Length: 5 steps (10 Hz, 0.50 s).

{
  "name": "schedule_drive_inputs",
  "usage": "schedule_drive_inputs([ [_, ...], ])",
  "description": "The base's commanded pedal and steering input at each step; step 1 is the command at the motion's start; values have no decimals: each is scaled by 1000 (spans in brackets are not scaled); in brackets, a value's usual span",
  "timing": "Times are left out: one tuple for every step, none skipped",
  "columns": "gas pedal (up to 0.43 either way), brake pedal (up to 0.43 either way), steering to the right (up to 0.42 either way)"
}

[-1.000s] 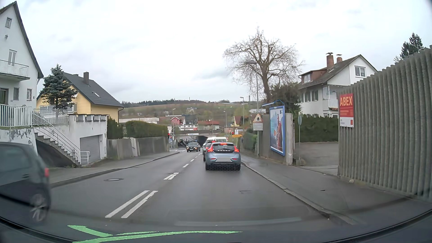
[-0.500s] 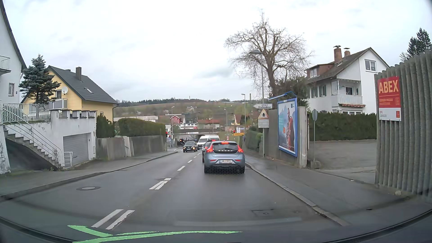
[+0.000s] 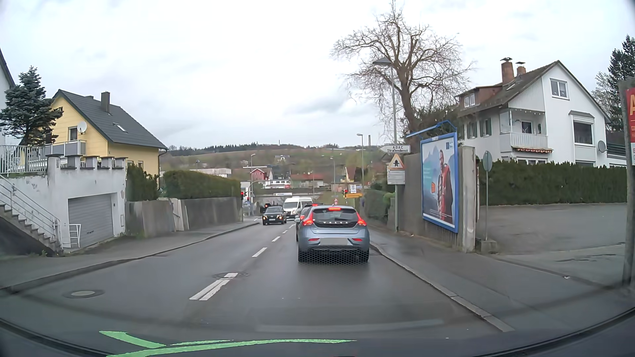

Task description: Follow the waypoints while adhering to traffic rules and regulations

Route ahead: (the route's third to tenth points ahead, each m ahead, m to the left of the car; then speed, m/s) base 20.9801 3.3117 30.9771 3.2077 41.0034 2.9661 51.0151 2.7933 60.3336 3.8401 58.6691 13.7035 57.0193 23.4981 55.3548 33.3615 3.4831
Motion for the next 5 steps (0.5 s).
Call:
schedule_drive_inputs([
  [0,299,-4],
  [0,287,-4],
  [0,274,-4],
  [0,268,-5],
  [0,262,-5],
])
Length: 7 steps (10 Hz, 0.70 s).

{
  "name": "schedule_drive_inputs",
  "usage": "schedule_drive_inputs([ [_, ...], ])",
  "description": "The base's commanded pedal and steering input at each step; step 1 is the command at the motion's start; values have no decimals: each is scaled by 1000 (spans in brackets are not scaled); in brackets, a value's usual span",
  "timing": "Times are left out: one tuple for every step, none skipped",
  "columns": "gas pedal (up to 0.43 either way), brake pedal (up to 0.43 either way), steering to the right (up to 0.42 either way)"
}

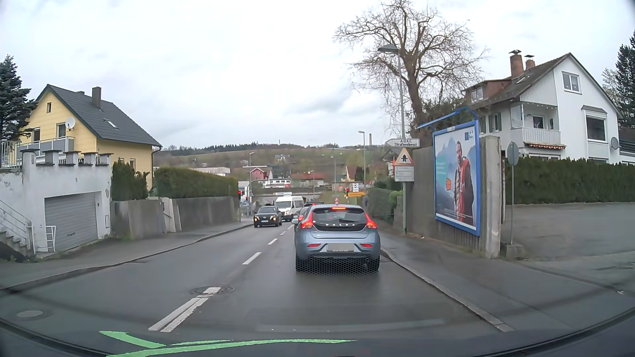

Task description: Follow the waypoints while adhering to traffic rules and regulations

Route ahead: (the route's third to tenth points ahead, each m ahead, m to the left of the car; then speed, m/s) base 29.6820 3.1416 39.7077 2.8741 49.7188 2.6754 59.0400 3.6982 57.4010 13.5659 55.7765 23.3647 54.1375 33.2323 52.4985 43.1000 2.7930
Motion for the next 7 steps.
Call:
schedule_drive_inputs([
  [0,262,-5],
  [0,256,-5],
  [0,256,-7],
  [0,250,-8],
  [0,250,-8],
  [0,250,-6],
  [0,250,-4],
])
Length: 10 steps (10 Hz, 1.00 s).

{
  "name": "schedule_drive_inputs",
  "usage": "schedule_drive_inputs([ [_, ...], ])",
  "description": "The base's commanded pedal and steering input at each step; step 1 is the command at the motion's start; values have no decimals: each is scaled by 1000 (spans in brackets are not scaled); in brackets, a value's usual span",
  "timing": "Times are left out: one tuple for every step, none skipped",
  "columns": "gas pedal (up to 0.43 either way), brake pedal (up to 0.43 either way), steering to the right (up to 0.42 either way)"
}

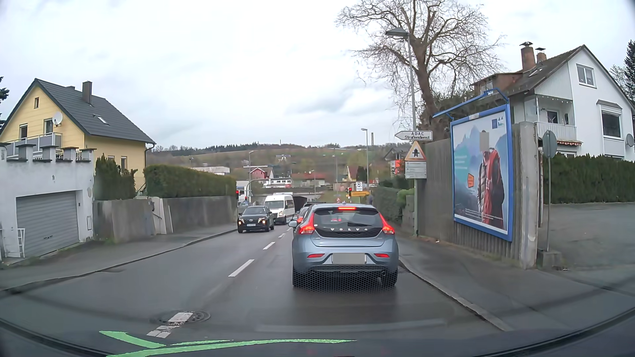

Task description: Follow the waypoints while adhering to traffic rules and regulations

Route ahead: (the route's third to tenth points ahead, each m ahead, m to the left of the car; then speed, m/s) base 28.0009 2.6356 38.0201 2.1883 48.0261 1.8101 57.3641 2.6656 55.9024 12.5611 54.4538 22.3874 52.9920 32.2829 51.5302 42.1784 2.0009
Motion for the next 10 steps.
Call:
schedule_drive_inputs([
  [0,250,-3],
  [0,250,-1],
  [0,244,1],
  [0,250,2],
  [0,250,2],
  [0,250,2],
  [0,256,2],
  [0,262,1],
  [0,262,0],
  [0,262,-1],
])
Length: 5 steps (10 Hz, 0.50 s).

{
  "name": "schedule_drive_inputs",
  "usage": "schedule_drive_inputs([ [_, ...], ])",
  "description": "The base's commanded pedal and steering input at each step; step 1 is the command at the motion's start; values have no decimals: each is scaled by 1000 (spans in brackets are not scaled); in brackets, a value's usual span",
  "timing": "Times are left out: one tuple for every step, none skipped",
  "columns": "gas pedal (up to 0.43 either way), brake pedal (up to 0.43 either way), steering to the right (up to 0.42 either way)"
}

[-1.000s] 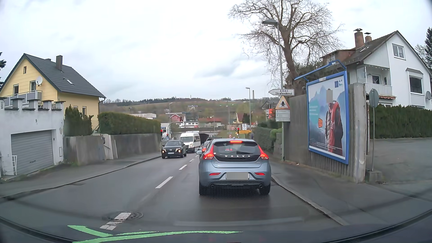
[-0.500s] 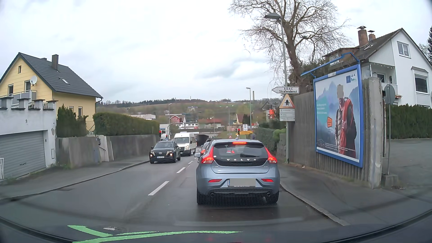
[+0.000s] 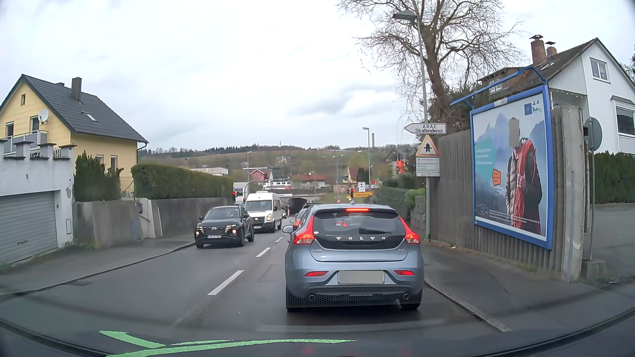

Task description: Follow the waypoints while adhering to traffic rules and regulations

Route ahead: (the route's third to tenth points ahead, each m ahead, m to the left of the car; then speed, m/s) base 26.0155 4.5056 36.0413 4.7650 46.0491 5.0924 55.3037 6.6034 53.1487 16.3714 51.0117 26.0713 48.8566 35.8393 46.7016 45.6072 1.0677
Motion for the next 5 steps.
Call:
schedule_drive_inputs([
  [0,262,-2],
  [0,262,-5],
  [0,262,-7],
  [0,262,-7],
  [0,262,-6],
])
